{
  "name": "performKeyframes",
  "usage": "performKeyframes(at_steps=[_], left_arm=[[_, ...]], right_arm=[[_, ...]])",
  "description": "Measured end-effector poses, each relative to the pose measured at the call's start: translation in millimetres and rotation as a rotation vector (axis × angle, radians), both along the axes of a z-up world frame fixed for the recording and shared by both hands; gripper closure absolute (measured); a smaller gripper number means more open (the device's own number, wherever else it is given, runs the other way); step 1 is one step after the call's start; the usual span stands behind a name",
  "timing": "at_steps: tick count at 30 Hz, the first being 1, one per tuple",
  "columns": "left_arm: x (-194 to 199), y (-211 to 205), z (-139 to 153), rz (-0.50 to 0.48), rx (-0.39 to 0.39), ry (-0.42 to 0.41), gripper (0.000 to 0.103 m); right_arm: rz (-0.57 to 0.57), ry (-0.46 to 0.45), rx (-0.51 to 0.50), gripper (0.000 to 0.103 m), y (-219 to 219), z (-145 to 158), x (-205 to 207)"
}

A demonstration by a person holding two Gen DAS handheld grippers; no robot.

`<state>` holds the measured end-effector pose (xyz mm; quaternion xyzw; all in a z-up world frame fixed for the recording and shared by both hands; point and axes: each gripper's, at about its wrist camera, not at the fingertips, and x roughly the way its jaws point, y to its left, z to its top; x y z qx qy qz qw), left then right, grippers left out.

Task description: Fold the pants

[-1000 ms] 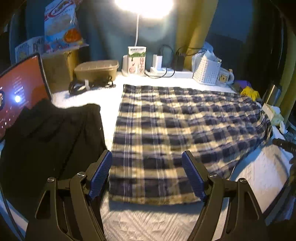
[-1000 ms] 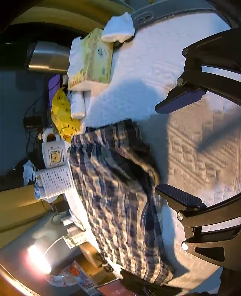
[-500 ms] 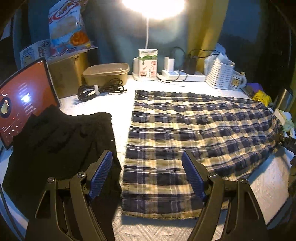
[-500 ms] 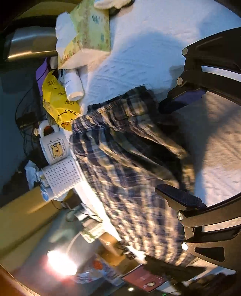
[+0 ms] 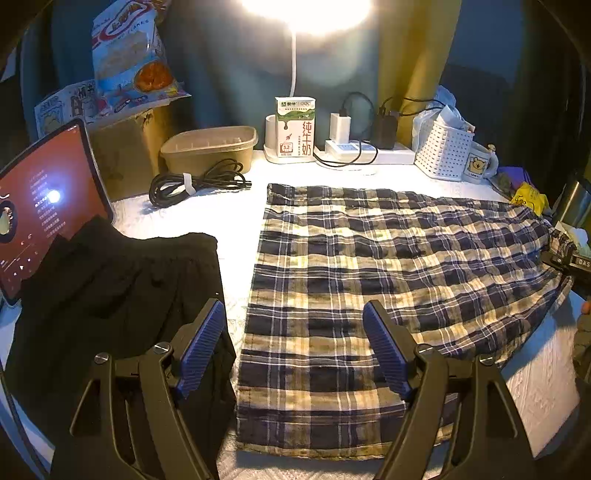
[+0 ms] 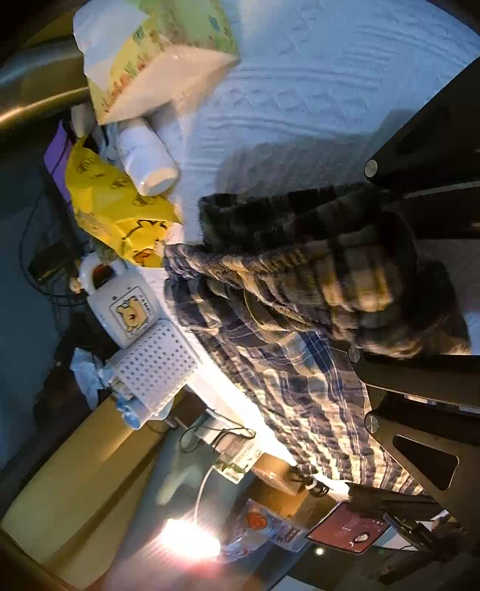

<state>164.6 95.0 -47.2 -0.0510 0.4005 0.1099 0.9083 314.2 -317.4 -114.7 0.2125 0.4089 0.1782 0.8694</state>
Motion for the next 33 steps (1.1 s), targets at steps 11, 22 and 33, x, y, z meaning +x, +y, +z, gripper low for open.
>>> performKeyframes(at_steps=[11, 22, 33], left_arm=[[-7, 6, 5, -0.019, -0.071, -0.048, 0.026], [-10, 33, 1, -0.074, -0.062, -0.088, 0.026], [-21, 75, 11, -0.082, -0.085, -0.181, 0.026]], right_arm=[[-0.051, -0.12, -0.178, 0.094, -27, 51, -26], [-0.047, -0.238, -0.28, 0.094, 11, 113, -42], [0.114, -0.359, -0.426, 0.094, 140, 156, -49]])
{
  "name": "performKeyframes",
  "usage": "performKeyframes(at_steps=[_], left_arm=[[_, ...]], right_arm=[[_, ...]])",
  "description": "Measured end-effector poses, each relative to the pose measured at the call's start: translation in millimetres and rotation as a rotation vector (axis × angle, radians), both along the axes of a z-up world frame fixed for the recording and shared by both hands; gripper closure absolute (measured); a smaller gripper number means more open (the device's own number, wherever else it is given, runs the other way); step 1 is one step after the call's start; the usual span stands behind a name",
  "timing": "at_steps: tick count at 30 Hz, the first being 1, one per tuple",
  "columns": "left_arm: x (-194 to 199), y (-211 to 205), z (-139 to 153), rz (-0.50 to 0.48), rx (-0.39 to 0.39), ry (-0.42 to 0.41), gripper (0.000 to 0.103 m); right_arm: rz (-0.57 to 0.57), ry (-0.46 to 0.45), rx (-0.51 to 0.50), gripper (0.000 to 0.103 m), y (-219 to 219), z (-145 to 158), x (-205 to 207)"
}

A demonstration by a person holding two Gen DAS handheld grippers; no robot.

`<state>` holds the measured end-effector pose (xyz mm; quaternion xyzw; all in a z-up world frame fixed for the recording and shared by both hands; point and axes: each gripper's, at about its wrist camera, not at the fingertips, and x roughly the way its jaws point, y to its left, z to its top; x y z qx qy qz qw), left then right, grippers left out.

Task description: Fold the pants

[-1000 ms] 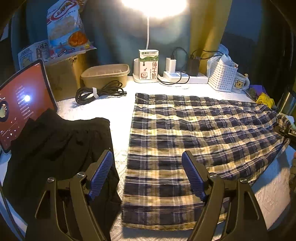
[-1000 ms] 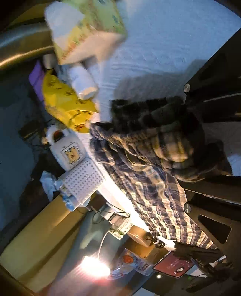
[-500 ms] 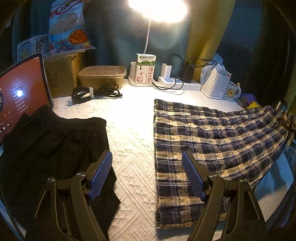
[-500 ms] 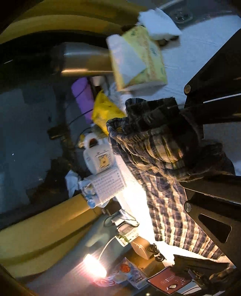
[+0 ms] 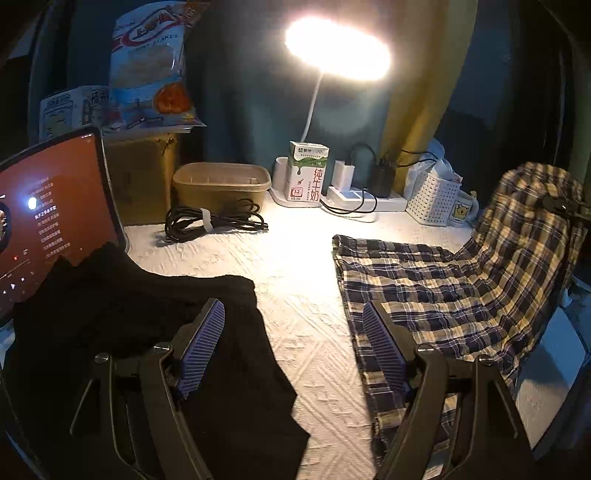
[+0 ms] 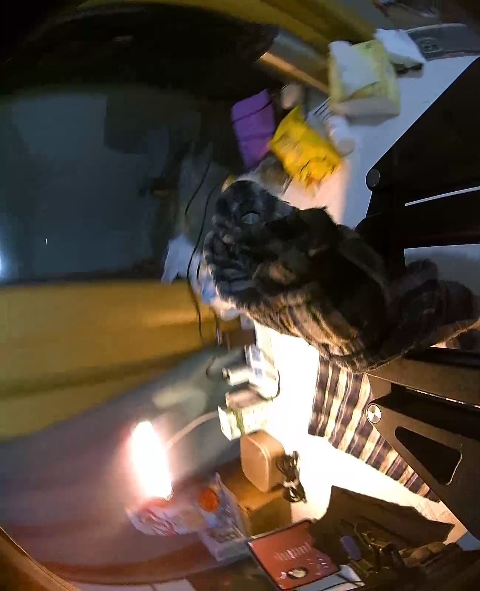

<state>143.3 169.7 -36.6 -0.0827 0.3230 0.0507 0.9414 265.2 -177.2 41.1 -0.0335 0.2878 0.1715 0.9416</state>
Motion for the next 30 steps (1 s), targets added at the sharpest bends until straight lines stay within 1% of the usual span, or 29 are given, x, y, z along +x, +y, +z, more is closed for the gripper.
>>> performKeyframes(at_steps=[5, 10, 13, 17, 20, 22, 23, 24, 25, 26, 27, 28, 29, 30], left_arm=[[-3, 7, 4, -0.033, 0.032, -0.012, 0.026], [-8, 15, 9, -0.042, 0.052, -0.019, 0.026], [-14, 21, 9, -0.027, 0.06, -0.02, 0.026], [-18, 30, 7, 0.006, 0.051, -0.009, 0.026], [-20, 32, 5, 0.022, 0.051, -0.001, 0.026], [-20, 31, 5, 0.025, 0.054, 0.005, 0.026], [-19, 30, 5, 0.025, 0.057, 0.008, 0.026], [-19, 29, 5, 0.023, 0.059, 0.01, 0.026], [-17, 26, 5, 0.019, 0.061, 0.013, 0.026], [-16, 25, 5, 0.015, 0.063, 0.014, 0.026], [-14, 22, 5, 0.01, 0.065, 0.016, 0.026], [-11, 19, 5, 0.004, 0.067, 0.017, 0.026], [-9, 16, 6, -0.002, 0.067, 0.017, 0.026], [-6, 13, 7, -0.005, 0.067, 0.018, 0.026]], right_arm=[[0.073, -0.012, -0.093, 0.094, 68, -5, 1], [0.16, -0.006, -0.183, 0.094, 133, -27, 1], [0.213, 0.032, -0.222, 0.094, 166, -48, 5], [0.289, 0.093, -0.29, 0.094, 208, -84, 2], [0.311, 0.14, -0.315, 0.094, 221, -104, 0], [0.328, 0.167, -0.334, 0.091, 227, -113, -3], [0.338, 0.181, -0.341, 0.085, 228, -116, -4], [0.35, 0.192, -0.339, 0.078, 228, -118, -6], [0.36, 0.197, -0.331, 0.073, 227, -119, -8], [0.376, 0.206, -0.319, 0.057, 224, -119, -11], [0.391, 0.215, -0.306, 0.033, 222, -118, -13], [0.419, 0.227, -0.288, 0.023, 221, -117, -16], [0.457, 0.228, -0.268, 0.015, 220, -115, -22], [0.469, 0.222, -0.264, 0.015, 219, -113, -25]])
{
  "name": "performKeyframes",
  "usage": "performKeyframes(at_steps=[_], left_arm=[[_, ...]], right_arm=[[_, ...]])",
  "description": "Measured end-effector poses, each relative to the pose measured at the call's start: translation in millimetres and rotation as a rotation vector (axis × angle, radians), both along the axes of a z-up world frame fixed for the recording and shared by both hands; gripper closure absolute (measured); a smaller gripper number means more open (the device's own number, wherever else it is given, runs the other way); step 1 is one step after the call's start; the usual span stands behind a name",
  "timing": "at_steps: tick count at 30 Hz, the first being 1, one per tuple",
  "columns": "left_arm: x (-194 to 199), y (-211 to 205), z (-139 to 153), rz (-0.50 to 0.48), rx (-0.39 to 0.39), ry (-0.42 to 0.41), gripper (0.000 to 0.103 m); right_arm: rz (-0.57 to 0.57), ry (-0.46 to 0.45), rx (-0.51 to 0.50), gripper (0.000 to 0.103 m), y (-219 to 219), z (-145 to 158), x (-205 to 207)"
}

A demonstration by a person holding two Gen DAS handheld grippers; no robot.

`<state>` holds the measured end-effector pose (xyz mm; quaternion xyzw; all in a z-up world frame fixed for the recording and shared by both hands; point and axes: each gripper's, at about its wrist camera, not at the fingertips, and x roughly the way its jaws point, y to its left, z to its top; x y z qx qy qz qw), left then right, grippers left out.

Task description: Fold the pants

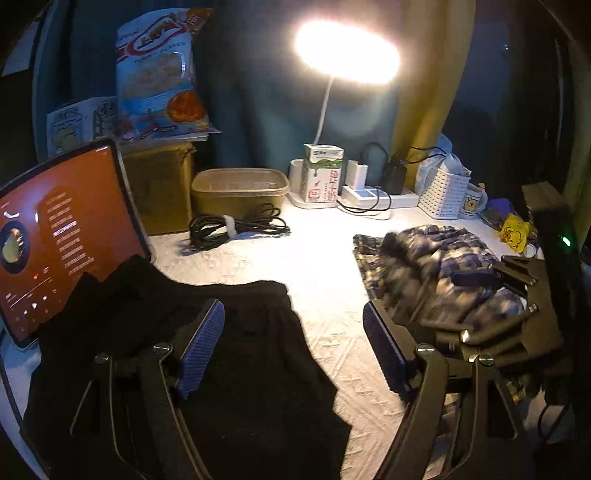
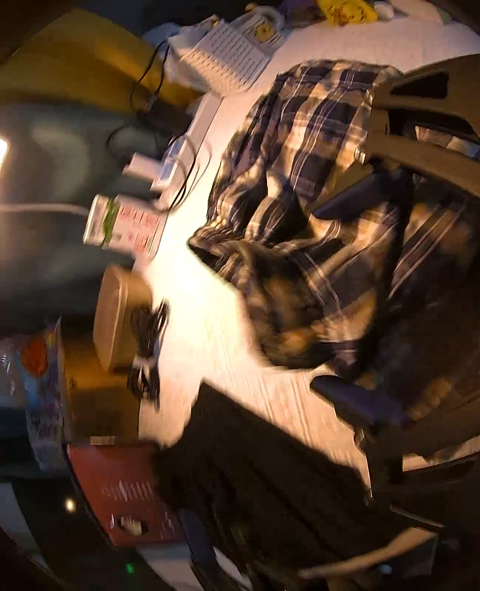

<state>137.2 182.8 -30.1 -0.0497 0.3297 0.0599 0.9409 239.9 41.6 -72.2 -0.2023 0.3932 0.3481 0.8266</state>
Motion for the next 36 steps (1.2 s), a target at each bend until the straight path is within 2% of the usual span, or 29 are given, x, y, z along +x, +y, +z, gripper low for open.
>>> performKeyframes(at_steps=[7, 16, 17, 18, 20, 21, 23, 25, 30, 33, 36], left_arm=[[19, -28, 3, -0.053, 0.014, 0.016, 0.026], [59, -80, -15, -0.227, 0.034, 0.055, 0.026], [66, -86, -18, -0.243, 0.051, 0.055, 0.026], [73, -90, -20, -0.249, 0.069, 0.064, 0.026], [91, -99, -27, -0.278, 0.1, 0.088, 0.026], [98, -101, -30, -0.286, 0.114, 0.095, 0.026], [111, -105, -36, -0.286, 0.147, 0.114, 0.03], [125, -104, -44, -0.276, 0.163, 0.15, 0.036], [143, -88, -64, -0.218, 0.151, 0.211, 0.036], [147, -80, -67, -0.189, 0.125, 0.221, 0.036], [147, -76, -65, -0.164, 0.107, 0.219, 0.036]], right_arm=[[0.029, -0.006, 0.074, 0.015, -28, 14, -10], [-0.128, -0.046, 0.166, 0.016, -111, 23, 25], [-0.141, -0.051, 0.169, 0.019, -118, 22, 28], [-0.155, -0.052, 0.17, 0.03, -126, 20, 33], [-0.185, -0.044, 0.166, 0.041, -140, 15, 44], [-0.193, -0.04, 0.168, 0.05, -145, 13, 48], [-0.2, -0.023, 0.173, 0.06, -154, 7, 56], [-0.195, -0.001, 0.184, 0.06, -159, 2, 61], [-0.152, 0.045, 0.166, 0.06, -157, -16, 60], [-0.154, 0.085, 0.114, 0.06, -159, -35, 60], [-0.143, 0.084, 0.107, 0.06, -169, -39, 53]])
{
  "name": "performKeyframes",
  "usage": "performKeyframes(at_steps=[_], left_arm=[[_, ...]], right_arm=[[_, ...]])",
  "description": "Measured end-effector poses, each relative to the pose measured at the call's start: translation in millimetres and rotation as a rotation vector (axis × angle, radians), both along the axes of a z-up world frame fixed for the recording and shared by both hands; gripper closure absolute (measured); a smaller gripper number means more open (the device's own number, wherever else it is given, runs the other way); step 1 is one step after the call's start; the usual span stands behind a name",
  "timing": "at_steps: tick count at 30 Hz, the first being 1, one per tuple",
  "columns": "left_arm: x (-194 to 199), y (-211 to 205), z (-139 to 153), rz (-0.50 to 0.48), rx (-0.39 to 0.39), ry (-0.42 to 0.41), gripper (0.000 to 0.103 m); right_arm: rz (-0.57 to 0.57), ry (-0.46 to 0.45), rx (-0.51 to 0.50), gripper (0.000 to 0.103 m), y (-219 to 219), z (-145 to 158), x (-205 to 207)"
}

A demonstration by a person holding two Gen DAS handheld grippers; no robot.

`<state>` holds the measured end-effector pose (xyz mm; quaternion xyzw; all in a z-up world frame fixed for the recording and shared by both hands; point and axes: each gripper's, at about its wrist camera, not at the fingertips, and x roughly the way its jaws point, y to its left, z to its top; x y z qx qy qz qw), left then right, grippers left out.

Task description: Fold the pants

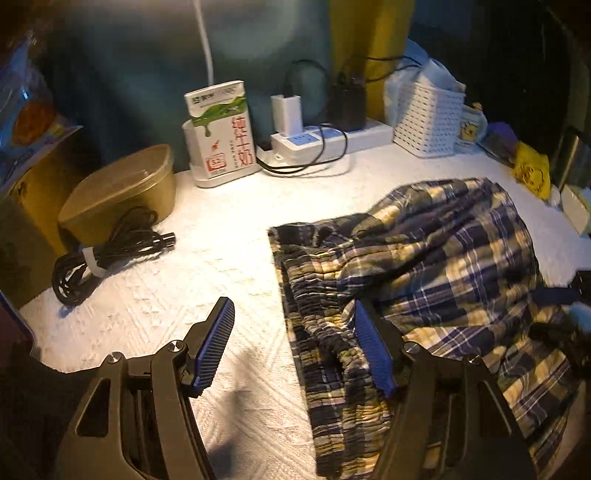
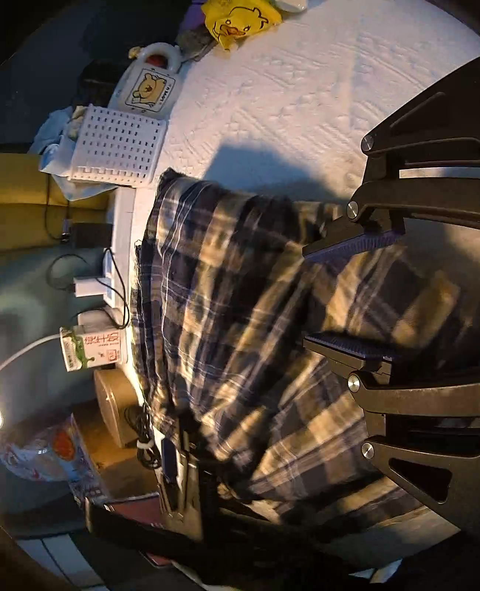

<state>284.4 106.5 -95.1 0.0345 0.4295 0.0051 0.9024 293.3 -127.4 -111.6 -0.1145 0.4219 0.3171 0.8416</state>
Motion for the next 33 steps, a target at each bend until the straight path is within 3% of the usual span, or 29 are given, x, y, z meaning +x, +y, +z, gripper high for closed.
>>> performKeyframes(at_steps=[5, 13, 17, 20, 24, 27, 33], left_arm=[[-3, 1, 9, 0.017, -0.038, 0.003, 0.035], [-34, -3, 32, 0.01, -0.003, -0.058, 0.035], [-52, -6, 45, -0.004, -0.002, -0.089, 0.035], [-61, -13, 51, -0.029, -0.004, -0.098, 0.035], [-69, -26, 49, -0.068, -0.001, -0.09, 0.035], [-75, -30, 43, -0.075, -0.006, -0.078, 0.035], [-70, -22, 19, -0.056, 0.015, -0.023, 0.035]], right_arm=[[-0.005, -0.005, -0.041, 0.06, -17, 1, -17], [-0.038, -0.004, -0.052, 0.06, -42, 0, -57], [-0.053, -0.023, -0.048, 0.06, -48, 12, -66], [-0.033, -0.073, 0.013, 0.06, -41, 32, -68], [0.017, -0.056, 0.062, 0.06, -16, 25, -59], [0.032, -0.005, -0.003, 0.06, -1, -1, -61], [0.038, -0.017, -0.013, 0.06, -15, -3, -82]])
